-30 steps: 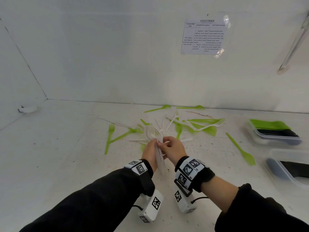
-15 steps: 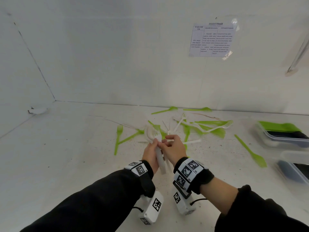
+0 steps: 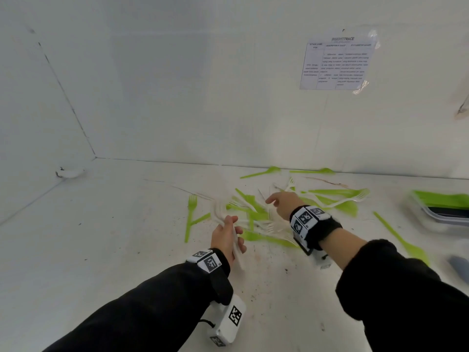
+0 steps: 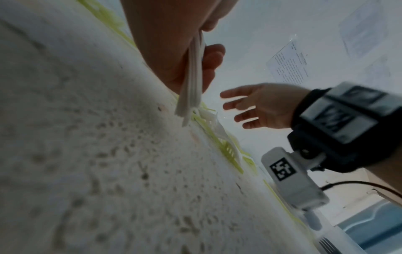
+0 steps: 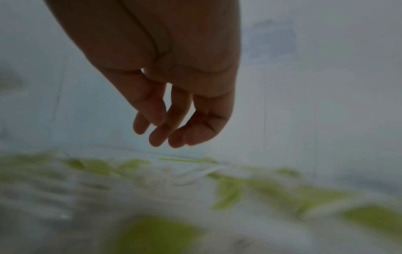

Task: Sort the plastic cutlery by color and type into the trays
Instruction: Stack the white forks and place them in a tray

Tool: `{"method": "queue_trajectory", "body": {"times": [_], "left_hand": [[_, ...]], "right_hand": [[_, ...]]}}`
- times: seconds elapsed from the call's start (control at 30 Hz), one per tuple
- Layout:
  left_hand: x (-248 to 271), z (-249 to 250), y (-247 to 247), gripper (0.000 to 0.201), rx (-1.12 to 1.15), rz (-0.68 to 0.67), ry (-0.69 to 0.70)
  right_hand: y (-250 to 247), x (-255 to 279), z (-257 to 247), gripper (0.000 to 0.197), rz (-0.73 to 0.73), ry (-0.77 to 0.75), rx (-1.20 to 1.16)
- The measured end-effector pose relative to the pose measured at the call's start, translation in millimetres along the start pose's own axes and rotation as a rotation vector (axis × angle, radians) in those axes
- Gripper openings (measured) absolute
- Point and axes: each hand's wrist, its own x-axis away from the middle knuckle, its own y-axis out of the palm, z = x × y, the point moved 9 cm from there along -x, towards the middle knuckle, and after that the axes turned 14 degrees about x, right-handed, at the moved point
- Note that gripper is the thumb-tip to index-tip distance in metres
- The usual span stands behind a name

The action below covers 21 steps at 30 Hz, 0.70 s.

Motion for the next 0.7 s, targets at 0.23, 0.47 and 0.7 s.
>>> {"method": "queue_trajectory", "body": {"times": [0.23, 0.47, 0.7], "left_hand": [[-7, -8, 7, 0.027, 0.003, -0.025, -0.078], [-21, -9, 14, 0.025, 0.006, -0.009, -0.079], [-24, -12, 18, 0.025, -0.003, -0.011, -0.079]], "right_hand": [[12, -31, 5, 0.055, -0.055, -0.261, 0.616], [19, -42, -5, 0.049, -0.030, -0.394, 0.658], [12, -45, -1, 0.036, 0.115, -0.352, 0.695]]}}
